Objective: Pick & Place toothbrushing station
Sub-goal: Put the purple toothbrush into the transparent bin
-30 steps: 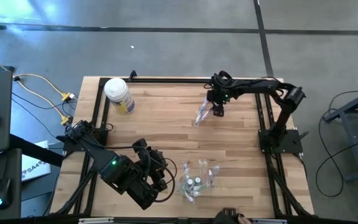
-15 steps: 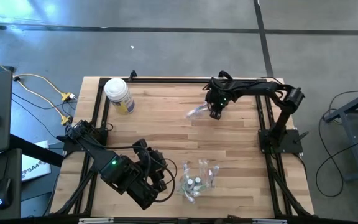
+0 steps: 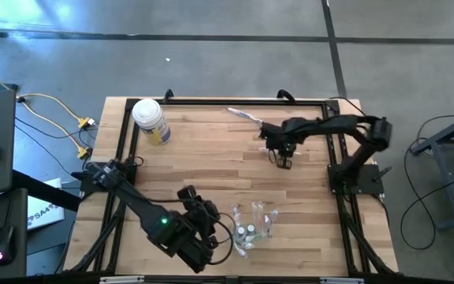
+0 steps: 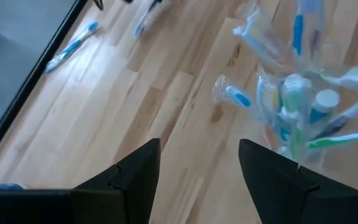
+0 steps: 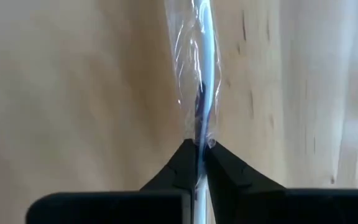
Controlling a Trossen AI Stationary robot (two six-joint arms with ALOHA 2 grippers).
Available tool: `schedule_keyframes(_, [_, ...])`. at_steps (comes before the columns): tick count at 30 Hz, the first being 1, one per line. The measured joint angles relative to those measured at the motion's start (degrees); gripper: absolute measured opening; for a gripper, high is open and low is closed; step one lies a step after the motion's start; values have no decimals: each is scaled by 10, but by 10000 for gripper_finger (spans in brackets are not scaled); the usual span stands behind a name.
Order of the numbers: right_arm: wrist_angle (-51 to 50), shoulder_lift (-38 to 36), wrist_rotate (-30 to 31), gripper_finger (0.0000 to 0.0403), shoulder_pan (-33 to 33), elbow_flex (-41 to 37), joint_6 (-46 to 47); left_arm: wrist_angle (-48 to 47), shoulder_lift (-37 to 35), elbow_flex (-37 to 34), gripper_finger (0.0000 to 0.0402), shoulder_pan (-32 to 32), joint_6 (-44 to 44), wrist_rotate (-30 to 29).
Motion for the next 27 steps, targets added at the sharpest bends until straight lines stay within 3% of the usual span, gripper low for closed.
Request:
schedule_keyframes(10, [-121, -197, 102, 13, 165, 3, 146, 0, 8, 0, 214, 27, -32, 0])
schedule_keyframes(16, [-150, -334, 138, 13, 263, 4, 240, 0, 8, 0, 214, 39, 8, -6])
schedule_keyframes(21, [-135, -412, 147, 13, 342, 4, 282, 0, 4, 0, 214, 53, 70, -5])
schedule_keyframes(27, [-34, -432, 149, 13, 433, 4, 285, -1, -21, 0, 214, 64, 79, -6])
